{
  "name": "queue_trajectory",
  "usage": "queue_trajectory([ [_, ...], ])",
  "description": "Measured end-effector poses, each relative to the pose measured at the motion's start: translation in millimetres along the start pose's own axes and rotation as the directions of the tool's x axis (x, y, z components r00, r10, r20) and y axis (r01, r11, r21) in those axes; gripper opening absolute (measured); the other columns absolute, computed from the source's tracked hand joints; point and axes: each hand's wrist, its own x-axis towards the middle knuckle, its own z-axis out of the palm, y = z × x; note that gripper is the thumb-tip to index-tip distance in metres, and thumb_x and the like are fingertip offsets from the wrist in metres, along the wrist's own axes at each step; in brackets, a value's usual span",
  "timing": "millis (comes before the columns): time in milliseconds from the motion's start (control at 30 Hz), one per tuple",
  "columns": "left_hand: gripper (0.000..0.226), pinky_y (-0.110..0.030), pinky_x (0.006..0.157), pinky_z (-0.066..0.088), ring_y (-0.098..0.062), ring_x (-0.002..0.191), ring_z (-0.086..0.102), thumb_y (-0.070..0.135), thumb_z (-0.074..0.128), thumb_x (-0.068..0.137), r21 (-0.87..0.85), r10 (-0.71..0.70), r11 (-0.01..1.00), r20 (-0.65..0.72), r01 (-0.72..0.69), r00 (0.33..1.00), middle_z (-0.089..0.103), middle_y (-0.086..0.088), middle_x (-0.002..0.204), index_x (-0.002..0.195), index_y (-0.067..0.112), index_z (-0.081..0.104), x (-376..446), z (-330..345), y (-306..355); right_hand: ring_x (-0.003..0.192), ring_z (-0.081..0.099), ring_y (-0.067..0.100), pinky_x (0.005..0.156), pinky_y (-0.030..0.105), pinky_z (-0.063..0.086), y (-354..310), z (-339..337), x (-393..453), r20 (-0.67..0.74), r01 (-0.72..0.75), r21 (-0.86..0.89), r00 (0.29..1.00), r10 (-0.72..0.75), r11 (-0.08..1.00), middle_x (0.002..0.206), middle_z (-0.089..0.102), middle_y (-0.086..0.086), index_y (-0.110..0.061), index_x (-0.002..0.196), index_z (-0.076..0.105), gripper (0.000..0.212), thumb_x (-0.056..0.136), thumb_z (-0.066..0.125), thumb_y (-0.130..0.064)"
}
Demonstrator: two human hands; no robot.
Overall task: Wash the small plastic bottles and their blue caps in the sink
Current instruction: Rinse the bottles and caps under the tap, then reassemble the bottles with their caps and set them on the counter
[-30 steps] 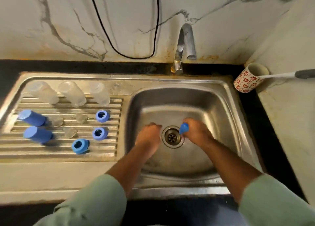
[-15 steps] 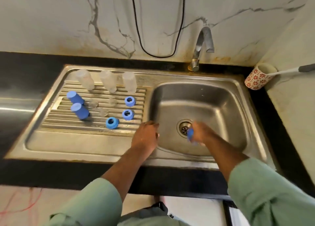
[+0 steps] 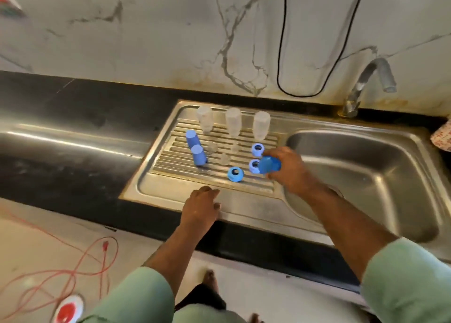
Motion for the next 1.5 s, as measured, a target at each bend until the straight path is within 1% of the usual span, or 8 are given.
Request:
queue_trajectory([
  [400,0.040,-0.033,0.106,0.039,-0.023,0.127,0.048,0.023,0.059,0.093,-0.036,0.013,0.999,-0.040,-0.015,0.999,0.056,0.001,0.137,0.134,0.022,0.059,100.5,-63.7,-163.9,0.106,0.056,0.026,0.091,0.045,0.047,-156.5,143.2,136.2,0.175,0.417,-0.397,0.909,-0.378,0.818,0.116,0.065,0.003,-0.023,0.121,0.062,0.047,0.076,0.076,-0.016],
  [567,0.036,-0.033,0.108,0.036,-0.022,0.127,0.046,0.027,0.052,0.098,-0.014,0.121,0.993,-0.020,-0.121,0.992,0.055,0.000,0.135,0.132,0.020,0.059,122.8,-67.7,-188.7,0.110,0.049,0.027,0.089,0.040,0.035,-187.1,200.2,172.7,0.323,0.417,-0.723,0.909,-0.264,0.550,0.115,0.060,0.001,-0.024,0.113,0.054,0.032,0.085,0.059,-0.011],
  [700,0.037,-0.032,0.106,0.037,-0.020,0.127,0.046,0.029,0.048,0.101,-0.036,0.194,0.980,-0.024,-0.194,0.981,0.056,0.000,0.133,0.136,0.018,0.056,132.5,-69.1,-197.8,0.113,0.047,0.029,0.089,0.042,0.037,-183.1,214.5,179.0,0.312,0.355,-0.780,0.934,-0.172,0.516,0.125,0.053,0.006,-0.020,0.119,0.054,0.035,0.087,0.059,-0.007],
  [1000,0.016,-0.027,0.062,0.046,-0.017,0.078,0.064,0.027,0.060,0.095,-0.138,0.324,0.924,-0.219,-0.358,0.920,0.069,0.000,0.088,0.099,0.016,0.071,123.0,-85.8,-174.8,0.077,0.061,0.028,0.064,0.038,0.048,-173.1,198.5,150.2,-0.014,0.147,-0.695,0.976,-0.219,0.704,0.091,0.067,-0.001,-0.026,0.097,0.071,0.053,0.048,0.091,-0.024],
  [1100,0.008,-0.026,0.049,0.042,-0.017,0.058,0.062,0.014,0.078,0.079,-0.191,0.454,0.833,-0.299,-0.518,0.840,0.066,0.001,0.069,0.078,0.015,0.071,110.8,-81.7,-141.1,0.072,0.061,0.033,0.065,0.044,0.050,-143.8,166.1,119.4,-0.228,0.057,-0.510,0.953,-0.199,0.858,0.085,0.067,0.001,-0.019,0.091,0.073,0.037,0.056,0.082,-0.016],
  [1200,0.006,-0.033,0.059,0.052,-0.024,0.073,0.068,0.019,0.068,0.088,-0.197,0.517,0.810,-0.204,-0.552,0.832,0.069,-0.003,0.088,0.092,0.015,0.072,104.6,-66.0,-100.3,0.086,0.063,0.034,0.080,0.044,0.050,-104.4,126.1,91.3,-0.305,-0.133,-0.363,0.952,0.017,0.922,0.094,0.071,0.003,-0.019,0.093,0.075,0.026,0.068,0.079,-0.012],
  [1333,0.037,-0.033,0.088,0.049,-0.023,0.115,0.059,0.019,0.051,0.099,-0.182,0.479,0.863,0.002,-0.470,0.878,0.055,0.000,0.133,0.137,0.020,0.053,110.8,-48.4,-52.2,0.117,0.055,0.020,0.099,0.033,0.040,-54.3,91.0,73.5,-0.052,-0.327,-0.329,0.943,0.329,0.886,0.123,0.065,-0.002,-0.024,0.120,0.067,0.037,0.083,0.071,-0.022],
  [1500,0.059,-0.032,0.103,0.041,-0.022,0.134,0.045,0.010,0.048,0.099,-0.054,0.354,0.935,0.084,-0.350,0.931,0.037,-0.004,0.153,0.153,0.024,0.029,135.9,-31.3,-5.3,0.120,0.052,0.016,0.094,0.037,0.048,-27.1,98.7,69.0,0.233,-0.188,-0.373,0.929,0.288,0.909,0.136,0.046,-0.010,-0.033,0.138,0.048,0.059,0.084,0.070,-0.034],
])
